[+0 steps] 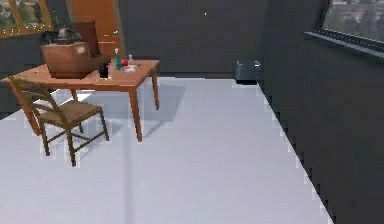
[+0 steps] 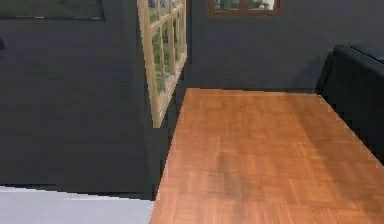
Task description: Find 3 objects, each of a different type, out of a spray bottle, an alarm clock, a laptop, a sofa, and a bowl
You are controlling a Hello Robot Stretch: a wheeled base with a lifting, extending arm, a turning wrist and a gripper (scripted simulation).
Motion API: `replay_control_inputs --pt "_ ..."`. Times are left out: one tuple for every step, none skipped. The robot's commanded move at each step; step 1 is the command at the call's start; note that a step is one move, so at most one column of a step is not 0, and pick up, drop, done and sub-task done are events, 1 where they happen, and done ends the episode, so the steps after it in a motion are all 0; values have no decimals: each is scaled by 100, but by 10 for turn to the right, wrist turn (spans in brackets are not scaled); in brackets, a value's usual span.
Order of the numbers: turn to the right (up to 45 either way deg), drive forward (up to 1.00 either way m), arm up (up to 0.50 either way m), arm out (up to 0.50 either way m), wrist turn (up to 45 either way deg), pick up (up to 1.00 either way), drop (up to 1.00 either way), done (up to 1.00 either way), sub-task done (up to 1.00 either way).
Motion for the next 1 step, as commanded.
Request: replay_control_inputs --pt "-30 0 0 0 0 0 0 0 0"
